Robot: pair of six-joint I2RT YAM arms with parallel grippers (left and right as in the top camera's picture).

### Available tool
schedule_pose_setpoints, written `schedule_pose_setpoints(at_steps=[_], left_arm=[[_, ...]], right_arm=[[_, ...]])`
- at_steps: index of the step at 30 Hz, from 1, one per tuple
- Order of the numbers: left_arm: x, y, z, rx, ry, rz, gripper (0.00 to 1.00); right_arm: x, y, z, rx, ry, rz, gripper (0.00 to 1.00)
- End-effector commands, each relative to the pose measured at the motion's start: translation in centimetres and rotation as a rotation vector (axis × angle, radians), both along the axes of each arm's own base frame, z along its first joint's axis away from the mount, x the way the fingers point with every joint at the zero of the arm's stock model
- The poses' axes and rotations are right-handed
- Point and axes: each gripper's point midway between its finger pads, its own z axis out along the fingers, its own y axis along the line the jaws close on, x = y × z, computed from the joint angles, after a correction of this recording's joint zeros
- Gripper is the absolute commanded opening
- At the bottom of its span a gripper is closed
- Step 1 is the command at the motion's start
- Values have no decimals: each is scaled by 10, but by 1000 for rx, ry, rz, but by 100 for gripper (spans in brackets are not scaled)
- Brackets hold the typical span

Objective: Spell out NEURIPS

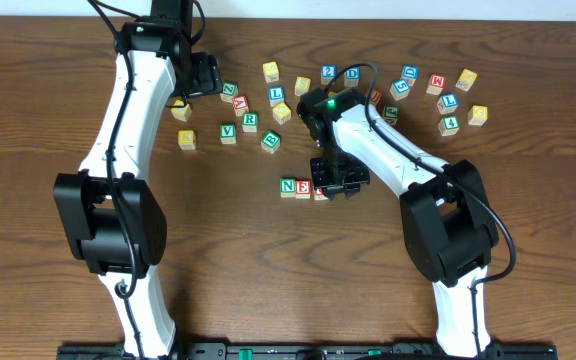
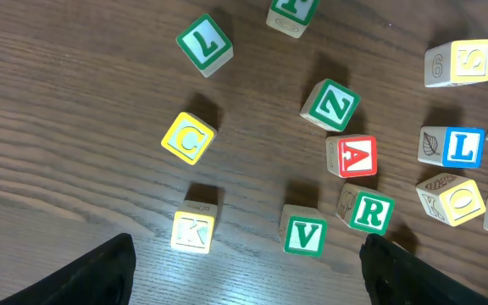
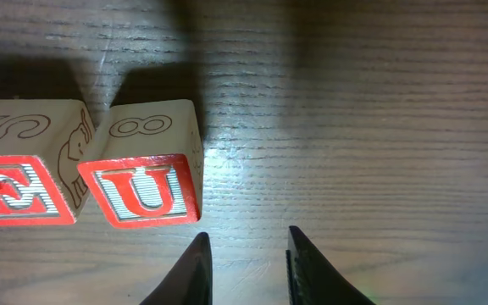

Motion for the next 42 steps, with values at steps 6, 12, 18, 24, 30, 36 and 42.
schedule_pose_setpoints(at_steps=[6, 12, 18, 24, 30, 36, 42], left_arm=[[-2, 3, -9, 16, 23, 10, 84], [-2, 3, -9, 16, 24, 10, 84], [-2, 3, -9, 16, 24, 10, 84], [-2, 3, -9, 16, 24, 10, 84], [-2, 3, -9, 16, 24, 10, 84], [-2, 3, -9, 16, 24, 10, 84], [-2, 3, -9, 16, 24, 10, 84]], right_arm=[[-12, 15, 6, 7, -11, 56, 23], [-13, 22, -2, 18, -28, 74, 19], [-10, 25, -11, 32, -51, 75, 18], [-5, 27, -12, 41, -71, 76, 18], [-2, 28, -12, 45, -82, 77, 15], [-3, 30, -3, 69, -72, 109, 9], [2, 19, 13, 72, -91, 80, 15]])
